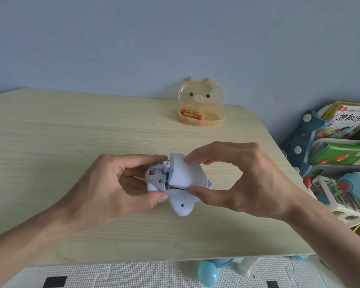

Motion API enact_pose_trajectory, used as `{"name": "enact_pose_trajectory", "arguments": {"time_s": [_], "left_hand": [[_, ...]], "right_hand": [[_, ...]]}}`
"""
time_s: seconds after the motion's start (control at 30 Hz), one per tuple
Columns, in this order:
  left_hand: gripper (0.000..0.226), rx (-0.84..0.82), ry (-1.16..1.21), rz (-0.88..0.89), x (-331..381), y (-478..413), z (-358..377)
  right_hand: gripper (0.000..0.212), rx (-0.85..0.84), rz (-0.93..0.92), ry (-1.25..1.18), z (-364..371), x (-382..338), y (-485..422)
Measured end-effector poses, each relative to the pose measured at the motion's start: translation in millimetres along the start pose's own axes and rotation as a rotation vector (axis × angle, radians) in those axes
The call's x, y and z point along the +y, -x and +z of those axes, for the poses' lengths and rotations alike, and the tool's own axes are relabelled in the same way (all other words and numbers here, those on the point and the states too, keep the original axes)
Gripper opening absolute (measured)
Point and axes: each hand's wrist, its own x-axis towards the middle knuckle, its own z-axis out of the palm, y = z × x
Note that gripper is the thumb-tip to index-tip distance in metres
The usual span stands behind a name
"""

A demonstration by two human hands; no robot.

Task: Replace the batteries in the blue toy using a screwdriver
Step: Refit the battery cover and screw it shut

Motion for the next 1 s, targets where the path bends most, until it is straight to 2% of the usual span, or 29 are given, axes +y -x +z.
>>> {"name": "enact_pose_trajectory", "arguments": {"time_s": [0.23,0.4,0.67,0.8,0.9,1.0], "left_hand": [[0.064,0.007,0.015,-0.011,4.4,1.2,1.4],[0.063,-0.008,0.02,-0.039,5.2,2.5,0.1],[0.064,-0.031,-0.013,-0.066,3.9,4.5,-0.9],[0.035,-0.005,0.149,-0.126,11.7,1.9,-3.5],[0.046,-0.009,0.248,-0.179,11.4,-1.2,-4.1],[0.031,-0.017,0.28,-0.213,14.5,-4.4,-2.6]], "right_hand": [[0.043,-0.005,0.037,-0.039,4.6,5.9,4.4],[0.039,-0.037,0.158,-0.179,7.1,3.3,7.1],[0.033,-0.066,0.264,-0.212,9.1,-7.2,8.4],[0.035,-0.033,0.254,-0.24,16.0,-8.4,14.9],[0.037,-0.014,0.24,-0.261,18.1,-9.0,16.0],[0.038,0.001,0.232,-0.263,19.1,-9.1,16.7]]}}
